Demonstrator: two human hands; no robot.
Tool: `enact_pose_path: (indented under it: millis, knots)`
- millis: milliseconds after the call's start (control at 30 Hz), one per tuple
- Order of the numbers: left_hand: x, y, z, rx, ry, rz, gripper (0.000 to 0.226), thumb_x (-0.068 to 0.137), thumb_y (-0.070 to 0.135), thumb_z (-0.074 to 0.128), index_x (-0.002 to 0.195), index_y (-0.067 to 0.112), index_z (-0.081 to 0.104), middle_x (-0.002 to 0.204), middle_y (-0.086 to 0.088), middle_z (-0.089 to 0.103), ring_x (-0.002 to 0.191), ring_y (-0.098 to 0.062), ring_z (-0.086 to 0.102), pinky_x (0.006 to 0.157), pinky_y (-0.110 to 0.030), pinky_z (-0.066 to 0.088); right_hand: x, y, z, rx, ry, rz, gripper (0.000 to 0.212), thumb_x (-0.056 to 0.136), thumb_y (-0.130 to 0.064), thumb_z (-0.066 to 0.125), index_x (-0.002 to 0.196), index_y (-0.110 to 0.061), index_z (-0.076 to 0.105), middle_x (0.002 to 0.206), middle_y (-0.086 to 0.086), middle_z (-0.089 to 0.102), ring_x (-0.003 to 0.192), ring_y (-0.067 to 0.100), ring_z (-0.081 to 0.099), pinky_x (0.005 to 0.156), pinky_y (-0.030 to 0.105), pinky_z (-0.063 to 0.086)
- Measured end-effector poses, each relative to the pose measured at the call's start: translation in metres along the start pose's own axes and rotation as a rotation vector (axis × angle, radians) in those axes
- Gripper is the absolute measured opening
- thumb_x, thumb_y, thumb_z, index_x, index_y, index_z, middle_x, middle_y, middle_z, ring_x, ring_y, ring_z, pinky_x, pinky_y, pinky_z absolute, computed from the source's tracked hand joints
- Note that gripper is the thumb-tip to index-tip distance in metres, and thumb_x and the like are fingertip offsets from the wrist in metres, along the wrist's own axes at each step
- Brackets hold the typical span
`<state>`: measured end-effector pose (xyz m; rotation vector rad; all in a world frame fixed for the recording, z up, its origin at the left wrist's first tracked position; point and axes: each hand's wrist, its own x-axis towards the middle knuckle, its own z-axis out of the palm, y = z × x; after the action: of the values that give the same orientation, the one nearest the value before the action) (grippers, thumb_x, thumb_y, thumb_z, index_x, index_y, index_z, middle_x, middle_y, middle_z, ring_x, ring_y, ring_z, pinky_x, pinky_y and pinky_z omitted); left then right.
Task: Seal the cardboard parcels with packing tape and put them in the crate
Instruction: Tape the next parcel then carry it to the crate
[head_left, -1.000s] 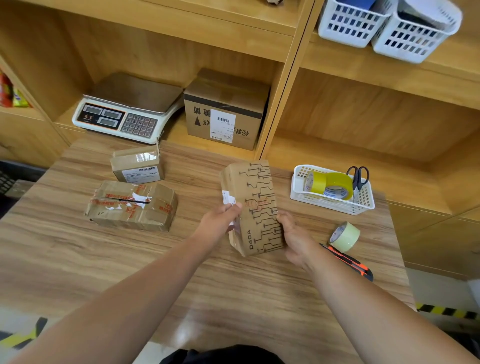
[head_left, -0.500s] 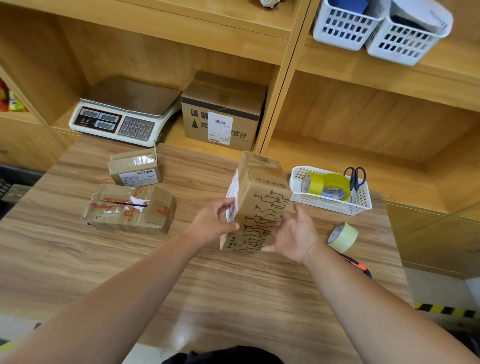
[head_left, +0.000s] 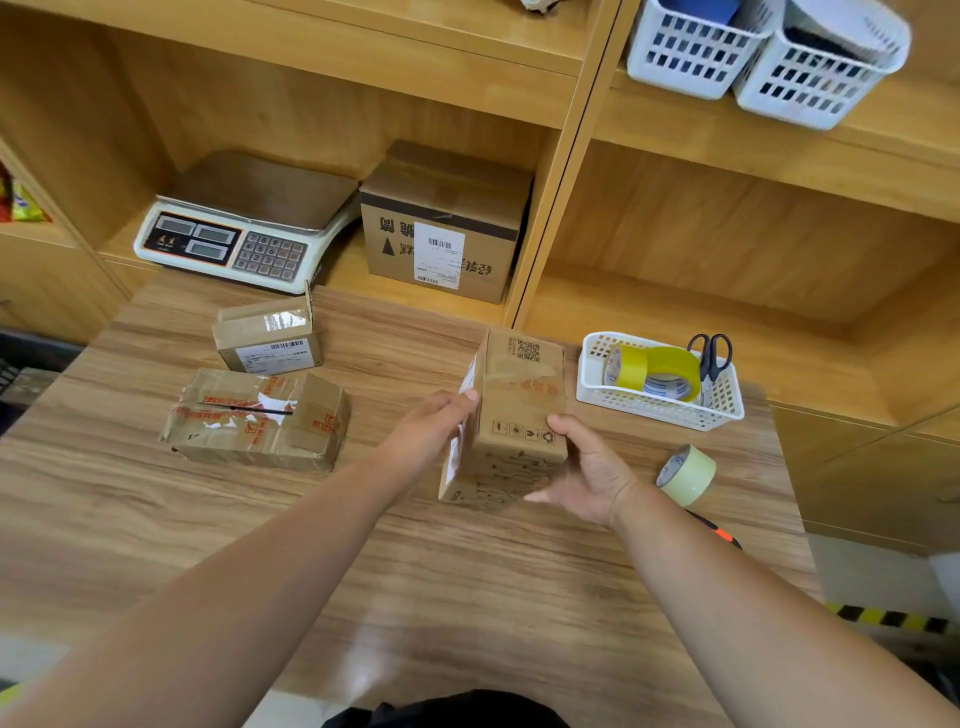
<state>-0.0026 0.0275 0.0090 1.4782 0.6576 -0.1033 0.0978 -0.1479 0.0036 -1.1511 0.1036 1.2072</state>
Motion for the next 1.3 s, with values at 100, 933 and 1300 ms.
enact_pose_path:
  millis: [100,933,1300]
  knots:
    - [0.003,-0.003,0.002,0.036,0.019,0.032,0.041,0.082,0.061,0.059,0.103,0.027,0.061,0.11,0.008,0.063,0.108,-0.013,0.057,0.1,-0.041,0.044,0.0,-0.001,0.0,0.006,0.034,0.003,0.04,0.072,-0.02,0.068,0.112,-0.019,0.062,0.102,0.007,0.07,0.105,0.028,0.06,0.1,0.056,0.039]
    - [-0.002,-0.013,0.0,-0.05,-0.188,-0.009,0.102,0.063,0.062,0.076,0.143,0.02,0.03,0.144,0.005,0.045,0.13,-0.012,0.04,0.115,-0.041,0.025,0.005,-0.004,-0.006,0.001,0.162,-0.118,0.047,0.063,-0.002,0.067,0.108,-0.011,0.057,0.095,0.012,0.07,0.086,0.024,0.065,0.074,0.035,0.05]
    - [0.004,-0.028,0.01,-0.063,-0.082,-0.075,0.105,0.078,0.005,0.074,0.152,0.027,0.003,0.148,0.011,0.04,0.136,-0.014,0.036,0.108,-0.037,0.028,0.012,0.008,-0.004,-0.217,0.314,-0.176,0.072,0.072,0.02,0.061,0.13,-0.02,0.049,0.118,0.004,0.064,0.103,0.02,0.061,0.073,0.033,0.05]
